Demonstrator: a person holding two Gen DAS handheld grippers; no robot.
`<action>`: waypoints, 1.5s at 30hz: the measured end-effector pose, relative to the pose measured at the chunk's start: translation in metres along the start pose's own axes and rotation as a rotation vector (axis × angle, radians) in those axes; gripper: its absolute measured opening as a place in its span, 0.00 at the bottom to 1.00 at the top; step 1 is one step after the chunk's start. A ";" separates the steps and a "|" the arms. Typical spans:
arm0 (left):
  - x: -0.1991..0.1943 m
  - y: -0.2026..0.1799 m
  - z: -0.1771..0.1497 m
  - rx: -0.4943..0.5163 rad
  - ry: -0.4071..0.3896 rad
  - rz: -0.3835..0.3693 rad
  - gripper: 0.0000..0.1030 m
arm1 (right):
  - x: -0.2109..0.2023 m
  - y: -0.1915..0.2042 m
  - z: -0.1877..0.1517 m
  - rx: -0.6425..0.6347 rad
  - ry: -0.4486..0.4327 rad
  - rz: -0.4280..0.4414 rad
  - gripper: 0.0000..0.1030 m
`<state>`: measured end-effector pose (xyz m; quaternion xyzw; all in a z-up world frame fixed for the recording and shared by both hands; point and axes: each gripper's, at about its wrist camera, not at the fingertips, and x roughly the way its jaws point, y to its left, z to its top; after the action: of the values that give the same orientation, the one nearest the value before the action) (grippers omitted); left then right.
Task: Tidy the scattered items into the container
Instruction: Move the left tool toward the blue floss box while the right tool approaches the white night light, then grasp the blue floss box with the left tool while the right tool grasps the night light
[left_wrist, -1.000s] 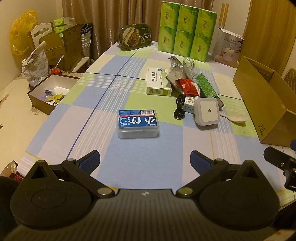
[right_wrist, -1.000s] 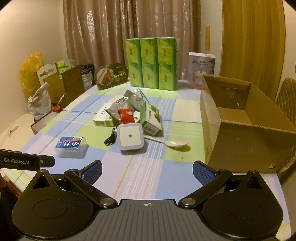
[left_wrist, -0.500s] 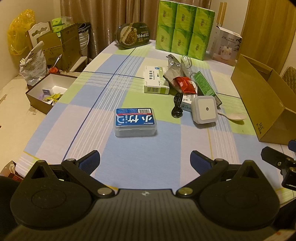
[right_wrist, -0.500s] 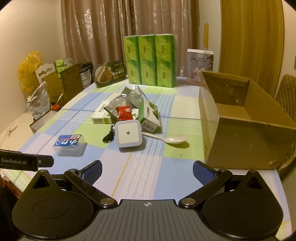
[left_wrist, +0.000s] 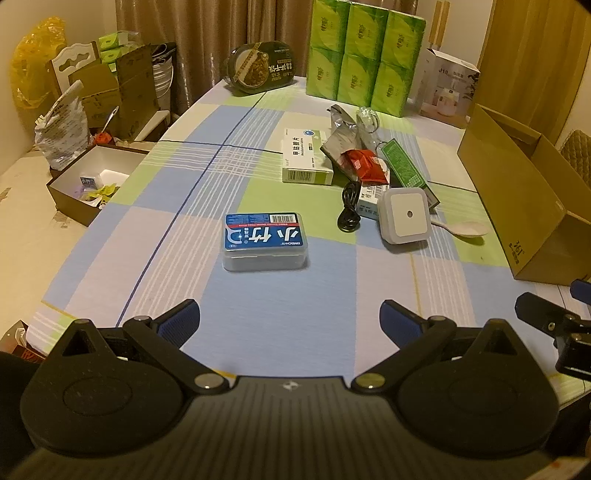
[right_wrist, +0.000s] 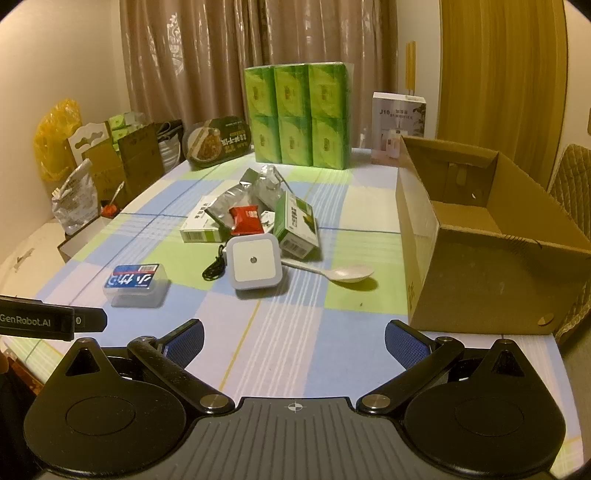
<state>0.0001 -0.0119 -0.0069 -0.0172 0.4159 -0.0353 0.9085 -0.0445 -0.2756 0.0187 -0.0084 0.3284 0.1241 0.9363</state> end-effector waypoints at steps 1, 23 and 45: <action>0.000 0.000 0.000 0.001 0.001 -0.001 0.99 | 0.000 0.000 0.000 0.000 0.001 0.000 0.98; 0.011 -0.002 0.001 0.026 0.026 -0.029 0.99 | 0.011 -0.004 -0.003 0.003 0.036 -0.005 0.98; 0.036 0.026 0.035 0.122 -0.002 -0.051 0.99 | 0.047 0.001 0.011 -0.102 0.042 0.042 0.98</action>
<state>0.0516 0.0116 -0.0127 0.0276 0.4114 -0.0837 0.9072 -0.0029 -0.2627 -0.0016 -0.0515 0.3412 0.1600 0.9248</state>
